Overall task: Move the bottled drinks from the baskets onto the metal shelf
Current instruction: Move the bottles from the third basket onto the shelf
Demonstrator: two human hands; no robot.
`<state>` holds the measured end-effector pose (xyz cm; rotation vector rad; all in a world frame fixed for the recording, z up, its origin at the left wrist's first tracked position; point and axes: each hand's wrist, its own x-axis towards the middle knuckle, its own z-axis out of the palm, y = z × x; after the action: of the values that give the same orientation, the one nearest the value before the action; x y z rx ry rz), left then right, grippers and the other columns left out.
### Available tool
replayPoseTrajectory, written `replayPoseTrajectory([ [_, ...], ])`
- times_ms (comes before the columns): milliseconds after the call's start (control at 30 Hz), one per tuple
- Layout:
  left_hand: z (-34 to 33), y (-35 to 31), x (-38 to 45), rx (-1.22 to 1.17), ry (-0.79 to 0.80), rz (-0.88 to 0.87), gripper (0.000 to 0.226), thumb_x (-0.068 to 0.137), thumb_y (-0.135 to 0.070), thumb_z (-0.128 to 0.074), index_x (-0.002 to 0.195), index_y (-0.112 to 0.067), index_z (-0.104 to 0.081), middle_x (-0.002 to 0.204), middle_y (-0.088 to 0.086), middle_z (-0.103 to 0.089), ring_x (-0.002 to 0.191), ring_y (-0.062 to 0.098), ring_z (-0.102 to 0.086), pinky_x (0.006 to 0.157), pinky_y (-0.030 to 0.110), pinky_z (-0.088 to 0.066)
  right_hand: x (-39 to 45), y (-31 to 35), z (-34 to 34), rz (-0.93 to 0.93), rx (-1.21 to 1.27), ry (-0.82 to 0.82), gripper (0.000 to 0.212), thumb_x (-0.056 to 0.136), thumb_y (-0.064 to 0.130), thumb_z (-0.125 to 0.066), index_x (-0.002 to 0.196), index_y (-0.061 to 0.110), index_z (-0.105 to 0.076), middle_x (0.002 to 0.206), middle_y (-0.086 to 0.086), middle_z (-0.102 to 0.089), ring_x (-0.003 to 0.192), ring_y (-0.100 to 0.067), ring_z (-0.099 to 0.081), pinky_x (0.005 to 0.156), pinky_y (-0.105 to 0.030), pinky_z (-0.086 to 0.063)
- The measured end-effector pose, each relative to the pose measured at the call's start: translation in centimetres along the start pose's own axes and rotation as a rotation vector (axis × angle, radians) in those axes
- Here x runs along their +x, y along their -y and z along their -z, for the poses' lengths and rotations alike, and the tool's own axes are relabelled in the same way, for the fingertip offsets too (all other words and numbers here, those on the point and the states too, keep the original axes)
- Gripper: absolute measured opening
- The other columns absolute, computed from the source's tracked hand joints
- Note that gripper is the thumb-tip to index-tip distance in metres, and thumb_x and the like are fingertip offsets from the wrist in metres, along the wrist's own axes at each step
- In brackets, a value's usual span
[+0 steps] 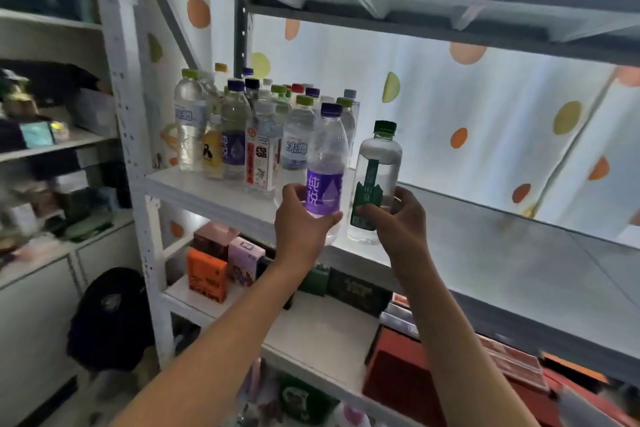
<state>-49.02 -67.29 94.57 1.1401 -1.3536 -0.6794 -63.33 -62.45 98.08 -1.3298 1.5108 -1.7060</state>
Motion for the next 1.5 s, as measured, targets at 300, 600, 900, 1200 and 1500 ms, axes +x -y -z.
replayPoseTrajectory([
  [300, -4.7, 1.1, 1.5, 0.122, -0.164, -0.041, 0.064, 0.072, -0.031, -0.086, 0.119, -0.027, -0.043, 0.108, -0.016, -0.056, 0.089, -0.003, -0.055, 0.066, -0.002, -0.037, 5.7, -2.1, 1.8, -0.004, 0.089, 0.083, 0.052, 0.066, 0.003, -0.083, 0.111, 0.015, -0.058, 0.096, -0.003, -0.071, 0.076, -0.009, -0.071, 0.057, -0.016, -0.053],
  [600, -5.5, 1.9, 2.5, 0.368, -0.313, -0.147, 0.059, 0.077, -0.037, -0.08, 0.125, -0.016, -0.052, 0.118, 0.002, -0.057, 0.106, 0.015, -0.056, 0.084, 0.018, -0.038, 6.5, -3.0, 2.3, -0.037, 0.041, 0.071, 0.062, 0.065, 0.005, -0.084, 0.119, 0.01, -0.056, 0.104, -0.008, -0.069, 0.084, -0.015, -0.071, 0.062, -0.022, -0.055],
  [900, -5.4, 2.6, 3.0, 0.482, -0.277, -0.2, 0.039, 0.084, -0.036, -0.074, 0.108, -0.012, -0.054, 0.107, 0.004, -0.06, 0.096, 0.017, -0.059, 0.077, 0.018, -0.043, 7.5, -3.1, 2.8, -0.081, 0.041, 0.036, 0.063, 0.064, 0.004, -0.086, 0.116, 0.013, -0.053, 0.108, -0.007, -0.065, 0.087, -0.012, -0.066, 0.062, -0.018, -0.049],
  [1200, -8.3, 0.9, 1.9, 1.046, -0.224, -0.449, 0.036, 0.082, -0.035, -0.073, 0.107, -0.011, -0.064, 0.108, 0.006, -0.064, 0.1, 0.025, -0.055, 0.081, 0.035, -0.047, 15.9, -5.1, 3.1, -0.032, -0.044, 0.07, 0.063, 0.061, 0.012, -0.089, 0.112, 0.015, -0.052, 0.093, 0.0, -0.069, 0.084, -0.015, -0.068, 0.073, -0.031, -0.053],
  [1500, -12.7, -0.6, 4.2, 0.982, 0.302, -0.68, 0.035, 0.088, -0.025, -0.07, 0.119, -0.013, -0.063, 0.122, 0.005, -0.062, 0.109, 0.021, -0.059, 0.091, 0.034, -0.053, 24.9, -9.5, 1.7, -0.006, -0.175, 0.123, 0.062, 0.06, 0.02, -0.087, 0.107, 0.015, -0.047, 0.091, 0.003, -0.058, 0.089, -0.021, -0.062, 0.07, -0.031, -0.051],
])
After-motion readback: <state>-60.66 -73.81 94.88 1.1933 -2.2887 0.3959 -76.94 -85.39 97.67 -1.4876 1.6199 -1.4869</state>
